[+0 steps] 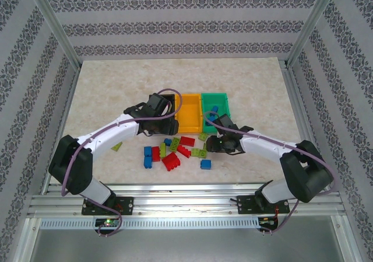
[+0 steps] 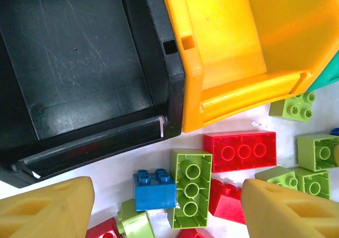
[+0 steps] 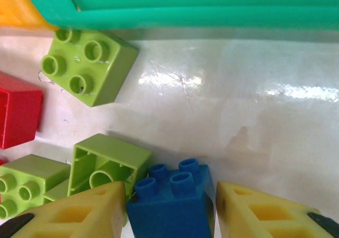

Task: Sort the legos into containers by color
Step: Pick up the lego from the bottom-center of the table.

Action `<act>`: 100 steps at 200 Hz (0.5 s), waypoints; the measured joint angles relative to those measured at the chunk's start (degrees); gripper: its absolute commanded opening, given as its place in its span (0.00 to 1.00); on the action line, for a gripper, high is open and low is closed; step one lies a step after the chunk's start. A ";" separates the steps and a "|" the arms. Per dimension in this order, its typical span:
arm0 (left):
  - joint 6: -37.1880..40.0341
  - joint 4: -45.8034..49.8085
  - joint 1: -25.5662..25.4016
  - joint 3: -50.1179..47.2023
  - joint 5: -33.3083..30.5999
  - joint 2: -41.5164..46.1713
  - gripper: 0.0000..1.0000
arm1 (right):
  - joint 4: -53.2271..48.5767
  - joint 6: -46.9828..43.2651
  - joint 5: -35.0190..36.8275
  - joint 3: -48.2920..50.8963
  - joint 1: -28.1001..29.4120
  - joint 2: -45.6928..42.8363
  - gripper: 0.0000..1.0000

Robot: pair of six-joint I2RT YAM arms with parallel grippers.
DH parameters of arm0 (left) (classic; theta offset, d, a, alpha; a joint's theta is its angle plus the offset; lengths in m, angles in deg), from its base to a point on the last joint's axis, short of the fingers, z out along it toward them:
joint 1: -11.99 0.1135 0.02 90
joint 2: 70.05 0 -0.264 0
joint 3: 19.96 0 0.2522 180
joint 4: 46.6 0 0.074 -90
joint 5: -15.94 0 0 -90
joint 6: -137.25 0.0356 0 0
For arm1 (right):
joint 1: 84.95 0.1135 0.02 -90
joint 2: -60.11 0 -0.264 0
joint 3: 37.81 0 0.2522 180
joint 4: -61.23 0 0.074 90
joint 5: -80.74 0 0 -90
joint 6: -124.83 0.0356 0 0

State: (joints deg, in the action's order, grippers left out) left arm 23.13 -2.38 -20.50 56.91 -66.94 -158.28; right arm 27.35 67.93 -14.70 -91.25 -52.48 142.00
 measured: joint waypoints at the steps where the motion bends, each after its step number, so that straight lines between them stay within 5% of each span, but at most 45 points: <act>1: 0.00 -0.02 0.00 0.00 0.02 -0.02 0.73 | 0.02 0.02 0.00 0.02 0.00 0.00 0.48; 20: -0.02 -0.13 0.00 0.00 0.20 -0.44 0.73 | 0.20 0.22 -0.04 0.11 0.02 0.31 0.37; 72: -0.02 -0.28 0.00 -0.31 0.33 -0.57 0.73 | 1.53 0.37 -0.52 -0.02 0.04 0.85 0.27; 100: -0.22 -0.55 0.00 -1.27 0.35 -0.57 0.73 | 0.59 0.46 -0.72 -0.11 0.04 0.37 0.49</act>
State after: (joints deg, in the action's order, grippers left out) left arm 22.91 -2.93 -20.50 55.64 -66.59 -158.85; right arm 27.94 68.39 -15.42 -91.36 -52.43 142.37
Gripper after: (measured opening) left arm 0.735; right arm 0.424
